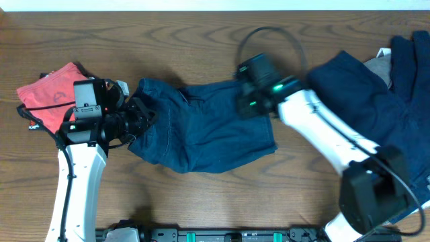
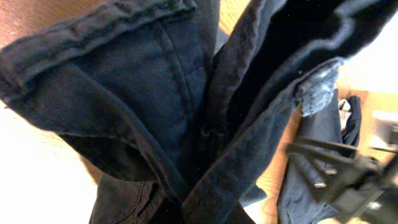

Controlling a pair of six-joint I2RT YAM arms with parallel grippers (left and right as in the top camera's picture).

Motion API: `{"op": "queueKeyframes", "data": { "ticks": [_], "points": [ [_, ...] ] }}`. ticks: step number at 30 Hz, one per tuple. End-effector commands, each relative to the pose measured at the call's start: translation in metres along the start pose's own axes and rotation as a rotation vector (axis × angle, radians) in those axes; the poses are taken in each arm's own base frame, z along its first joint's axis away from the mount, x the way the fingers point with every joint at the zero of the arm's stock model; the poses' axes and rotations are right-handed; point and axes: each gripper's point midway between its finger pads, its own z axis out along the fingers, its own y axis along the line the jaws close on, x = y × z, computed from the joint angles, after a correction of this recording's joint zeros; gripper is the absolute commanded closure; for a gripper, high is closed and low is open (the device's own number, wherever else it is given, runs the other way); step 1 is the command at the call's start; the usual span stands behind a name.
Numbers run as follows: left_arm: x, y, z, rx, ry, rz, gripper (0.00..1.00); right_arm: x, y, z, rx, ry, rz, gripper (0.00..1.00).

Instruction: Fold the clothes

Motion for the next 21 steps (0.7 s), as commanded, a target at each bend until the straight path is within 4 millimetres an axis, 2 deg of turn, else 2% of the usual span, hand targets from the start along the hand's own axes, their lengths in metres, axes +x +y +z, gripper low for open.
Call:
{"op": "queueKeyframes", "data": {
  "ticks": [1,2,5,11,14,21],
  "points": [
    [-0.009,-0.01,-0.009,0.015,-0.037,0.014,0.94,0.022,-0.044,0.008,0.11,0.093,0.035,0.66],
    [-0.009,-0.01,-0.009,0.015,-0.036,0.009,0.94,0.035,-0.055,0.013,0.124,0.143,0.06,0.76],
    [-0.007,-0.011,-0.009,0.017,-0.031,-0.022,0.94,0.055,-0.065,0.027,0.125,0.203,0.085,0.85],
    [0.0,-0.027,-0.002,0.047,-0.017,-0.1,0.94,0.091,-0.054,0.055,0.073,0.252,0.079,0.87],
    [0.003,-0.046,0.003,0.091,-0.012,-0.152,0.94,0.105,-0.048,0.066,0.068,0.258,0.077,0.87],
    [0.026,-0.109,0.017,0.229,0.022,-0.189,0.94,0.129,-0.025,0.083,0.057,0.253,0.037,0.9]
  ]
}}
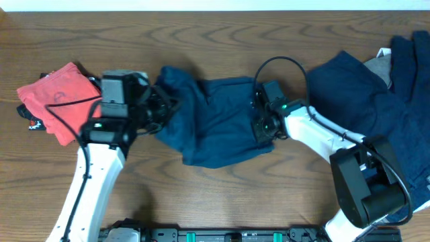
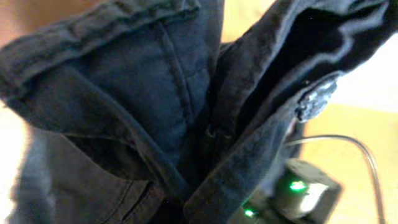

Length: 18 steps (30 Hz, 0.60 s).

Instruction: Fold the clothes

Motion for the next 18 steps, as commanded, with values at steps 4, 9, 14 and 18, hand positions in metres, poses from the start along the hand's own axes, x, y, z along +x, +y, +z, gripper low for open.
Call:
{"op": "queueKeyframes", "data": {
  "ticks": [4,9,14,18],
  "points": [
    [0.024,-0.045,0.014,0.066,-0.022,-0.054,0.94,0.04,0.027,0.023,-0.029,0.1,0.005,0.9],
    [0.034,-0.036,0.037,-0.026,-0.085,-0.007,0.94,0.043,0.035,0.023,-0.032,0.106,-0.008,0.91],
    [0.038,-0.029,0.064,-0.068,-0.09,0.017,0.93,0.045,0.034,0.022,-0.028,0.116,0.006,0.86],
    [0.044,-0.041,0.089,-0.01,-0.048,0.039,0.68,0.037,0.023,0.002,0.007,0.121,0.036,0.79]
  ]
}}
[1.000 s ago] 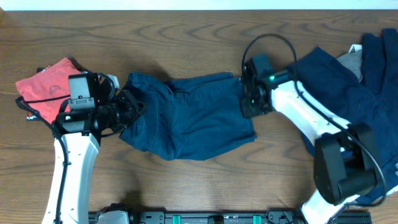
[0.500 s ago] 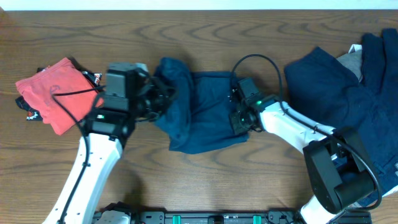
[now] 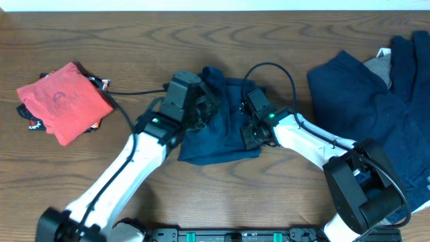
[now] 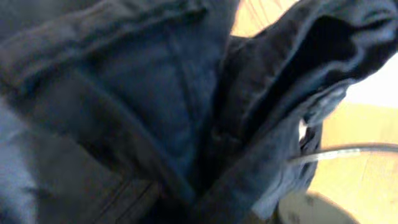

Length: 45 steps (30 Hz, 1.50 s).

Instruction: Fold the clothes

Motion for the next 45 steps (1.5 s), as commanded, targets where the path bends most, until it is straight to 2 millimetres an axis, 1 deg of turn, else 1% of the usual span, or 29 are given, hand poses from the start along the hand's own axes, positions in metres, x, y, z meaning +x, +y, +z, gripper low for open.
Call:
{"op": "queueKeyframes", "data": {
  "ticks": [1,2,4,5,7,8,9,10,11,12,14,16,17,19,20,23,27,29,31,34,36,37,38,40,42,43,45],
  "points": [
    [-0.002,-0.024,0.01,0.076,0.005,0.016,0.62,0.016,-0.014,-0.004,0.039,0.078,0.048,0.78],
    [0.001,-0.033,0.012,0.117,0.026,0.044,0.58,0.008,-0.025,-0.018,0.076,0.061,0.068,0.76],
    [-0.001,-0.048,0.01,0.187,0.032,0.114,0.56,-0.007,-0.045,-0.046,0.135,0.018,0.108,0.74],
    [-0.005,-0.055,0.007,0.219,0.02,0.149,0.56,-0.016,-0.056,-0.064,0.164,-0.014,0.133,0.73],
    [-0.021,-0.061,-0.001,0.252,-0.026,0.191,0.57,-0.033,-0.073,-0.1,0.187,-0.091,0.182,0.73],
    [-0.034,-0.063,-0.007,0.265,-0.065,0.226,0.57,-0.043,-0.081,-0.122,0.182,-0.146,0.213,0.73],
    [-0.042,-0.062,-0.009,0.268,-0.09,0.247,0.57,-0.049,-0.084,-0.135,0.173,-0.182,0.229,0.74],
    [-0.053,-0.061,-0.012,0.266,-0.121,0.273,0.56,-0.057,-0.084,-0.151,0.144,-0.231,0.243,0.75],
    [-0.064,-0.056,-0.013,0.253,-0.148,0.281,0.56,-0.064,-0.08,-0.164,0.1,-0.275,0.234,0.74],
    [-0.074,-0.051,-0.013,0.236,-0.173,0.291,0.56,-0.073,-0.069,-0.176,0.03,-0.323,0.191,0.74],
    [-0.089,-0.04,-0.01,0.19,-0.22,0.327,0.56,-0.083,-0.043,-0.193,-0.109,-0.392,0.093,0.73],
    [-0.102,-0.026,-0.001,0.129,-0.259,0.356,0.56,-0.085,-0.024,-0.197,-0.194,-0.402,0.055,0.73],
    [-0.106,-0.02,0.004,0.102,-0.271,0.368,0.56,-0.083,-0.017,-0.195,-0.221,-0.389,0.042,0.72],
    [-0.108,-0.007,0.02,0.061,-0.263,0.406,0.56,-0.077,-0.005,-0.183,-0.252,-0.342,0.051,0.72],
    [-0.107,-0.002,0.028,0.045,-0.25,0.421,0.56,-0.073,0.0,-0.173,-0.259,-0.309,0.073,0.72],
    [-0.102,0.026,0.057,-0.021,-0.193,0.425,0.56,-0.056,0.015,-0.138,-0.272,-0.196,0.132,0.73],
    [-0.083,0.06,0.086,-0.078,-0.066,0.393,0.57,-0.03,0.036,-0.098,-0.291,-0.065,0.126,0.74],
    [-0.074,0.078,0.094,-0.119,-0.014,0.374,0.57,-0.014,0.047,-0.079,-0.311,0.0,0.112,0.74],
    [-0.066,0.095,0.097,-0.174,0.03,0.368,0.57,0.0,0.056,-0.065,-0.327,0.058,0.096,0.74],
    [-0.052,0.119,0.093,-0.256,0.105,0.371,0.57,0.025,0.057,-0.043,-0.298,0.146,0.115,0.73],
    [-0.04,0.137,0.087,-0.323,0.163,0.341,0.57,0.037,0.051,-0.03,-0.266,0.188,0.132,0.73],
    [-0.034,0.146,0.082,-0.36,0.195,0.325,0.6,0.044,0.044,-0.022,-0.231,0.209,0.154,0.73],
    [-0.024,0.157,0.076,-0.406,0.239,0.302,0.61,0.049,0.035,-0.015,-0.19,0.224,0.185,0.73],
    [-0.005,0.175,0.062,-0.477,0.329,0.247,0.61,0.051,0.015,-0.005,-0.112,0.231,0.245,0.73],
    [0.018,0.186,0.046,-0.527,0.44,0.186,0.61,0.045,-0.014,0.002,-0.016,0.202,0.302,0.73],
    [0.032,0.191,0.035,-0.55,0.505,0.147,0.61,0.037,-0.031,0.004,0.035,0.166,0.322,0.73],
    [0.049,0.195,0.021,-0.576,0.59,0.089,0.61,0.017,-0.065,0.003,0.134,0.072,0.359,0.72]
  ]
}}
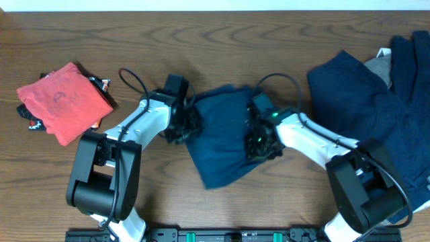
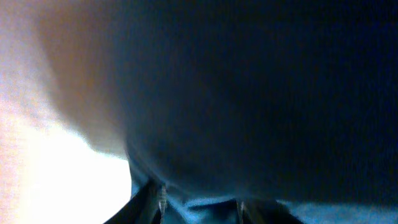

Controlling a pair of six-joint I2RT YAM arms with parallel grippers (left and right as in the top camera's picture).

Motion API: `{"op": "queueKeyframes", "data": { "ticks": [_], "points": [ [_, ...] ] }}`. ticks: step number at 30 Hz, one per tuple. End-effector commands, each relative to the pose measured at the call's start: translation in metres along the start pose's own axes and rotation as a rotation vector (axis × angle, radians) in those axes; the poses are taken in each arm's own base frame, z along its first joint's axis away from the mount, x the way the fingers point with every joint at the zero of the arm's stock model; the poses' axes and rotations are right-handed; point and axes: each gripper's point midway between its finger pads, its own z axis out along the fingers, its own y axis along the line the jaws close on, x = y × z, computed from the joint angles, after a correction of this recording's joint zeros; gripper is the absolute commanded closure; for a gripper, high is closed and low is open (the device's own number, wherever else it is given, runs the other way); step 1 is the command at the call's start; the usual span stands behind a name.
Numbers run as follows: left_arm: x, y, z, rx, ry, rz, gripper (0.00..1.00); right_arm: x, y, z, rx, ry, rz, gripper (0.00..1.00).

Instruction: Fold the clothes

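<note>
A dark blue denim garment (image 1: 225, 134) lies doubled over at the middle of the table, its lower corner reaching toward the front. My left gripper (image 1: 185, 126) sits low at its left edge. In the left wrist view blurred blue cloth (image 2: 249, 93) fills the frame. The left gripper (image 2: 198, 205) has its fingers apart, with cloth lying between them. My right gripper (image 1: 259, 142) rests on the garment's right edge; whether it is open or shut does not show.
A folded red garment (image 1: 64, 101) lies at the far left on something black. A heap of dark blue clothes (image 1: 369, 101) with a grey piece (image 1: 379, 67) covers the right end. Bare wooden table (image 1: 201, 40) runs along the back.
My left gripper was over the garment's middle, shut on a bunched fold. It is now low at the left edge with its fingers apart. The garment lies flatter and reaches further forward.
The garment lay spread wide, my left gripper shut on its left end near the red garment and my right gripper at its upper right. The left end was then further right, then over the middle. Now the garment is doubled over and about half as wide.
</note>
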Motion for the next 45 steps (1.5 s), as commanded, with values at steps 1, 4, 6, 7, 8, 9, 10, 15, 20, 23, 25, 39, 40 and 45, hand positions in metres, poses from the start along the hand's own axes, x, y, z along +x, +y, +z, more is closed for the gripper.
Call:
{"op": "queueKeyframes", "data": {
  "ticks": [1,4,6,7,8,9,10,15,20,23,25,39,40,45],
  "points": [
    [0.047,0.013,0.008,-0.011,0.214,-0.055,0.61,-0.051,-0.073,-0.012,0.261,-0.206,0.13,0.72],
    [0.063,0.008,-0.002,0.022,0.278,-0.075,0.59,-0.096,-0.081,-0.034,0.228,-0.335,0.092,0.68],
    [0.066,0.0,-0.013,0.061,0.268,-0.064,0.57,-0.114,-0.074,-0.048,0.168,-0.371,0.053,0.66],
    [0.064,-0.003,-0.019,0.076,0.248,-0.053,0.55,-0.121,-0.069,-0.054,0.141,-0.382,0.038,0.66],
    [0.06,-0.009,-0.03,0.106,0.2,-0.028,0.54,-0.125,-0.064,-0.061,0.119,-0.386,0.027,0.65],
    [0.056,-0.014,-0.037,0.128,0.157,-0.006,0.52,-0.126,-0.062,-0.064,0.113,-0.383,0.024,0.64],
    [0.048,-0.017,-0.046,0.143,0.094,0.028,0.47,-0.126,-0.06,-0.066,0.11,-0.378,0.021,0.64],
    [-0.009,-0.033,-0.096,0.155,-0.319,0.293,0.04,-0.111,-0.057,-0.06,0.124,-0.318,0.012,0.59],
    [-0.05,-0.048,-0.118,0.163,-0.526,0.54,0.02,-0.099,-0.057,-0.056,0.138,-0.268,0.011,0.56],
    [-0.065,-0.047,-0.106,0.172,-0.519,0.592,0.02,-0.095,-0.058,-0.055,0.142,-0.253,0.014,0.55],
    [-0.067,-0.049,-0.091,0.211,-0.474,0.631,0.02,-0.094,-0.059,-0.055,0.144,-0.247,0.018,0.55],
    [-0.031,-0.044,0.01,0.424,-0.056,0.566,0.14,-0.092,-0.059,-0.055,0.145,-0.24,0.026,0.55],
    [-0.028,-0.043,0.012,0.433,-0.038,0.559,0.27,-0.092,-0.059,-0.055,0.145,-0.24,0.026,0.55],
    [-0.026,-0.045,0.014,0.435,-0.032,0.564,0.94,-0.092,-0.059,-0.054,0.146,-0.239,0.026,0.55]
  ]
}}
